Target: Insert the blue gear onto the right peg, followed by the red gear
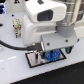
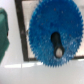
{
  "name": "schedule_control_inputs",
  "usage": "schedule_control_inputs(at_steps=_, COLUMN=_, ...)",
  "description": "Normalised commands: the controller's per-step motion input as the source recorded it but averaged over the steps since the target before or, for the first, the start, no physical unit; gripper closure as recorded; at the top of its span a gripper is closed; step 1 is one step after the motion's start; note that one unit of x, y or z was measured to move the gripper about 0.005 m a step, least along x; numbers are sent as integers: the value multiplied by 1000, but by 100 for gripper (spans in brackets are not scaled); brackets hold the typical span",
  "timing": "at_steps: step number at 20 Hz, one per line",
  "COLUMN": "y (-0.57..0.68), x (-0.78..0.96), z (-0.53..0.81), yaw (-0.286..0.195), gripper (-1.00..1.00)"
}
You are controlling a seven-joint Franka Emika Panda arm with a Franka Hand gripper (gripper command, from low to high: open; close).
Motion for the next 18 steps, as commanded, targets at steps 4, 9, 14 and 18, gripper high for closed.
schedule_control_inputs(at_steps=4, y=184, x=-376, z=372, yaw=0, gripper=-100)
schedule_control_inputs(at_steps=9, y=360, x=-572, z=219, yaw=0, gripper=-100)
schedule_control_inputs(at_steps=14, y=395, x=-648, z=57, yaw=0, gripper=-100)
schedule_control_inputs(at_steps=18, y=522, x=-539, z=23, yaw=0, gripper=-100)
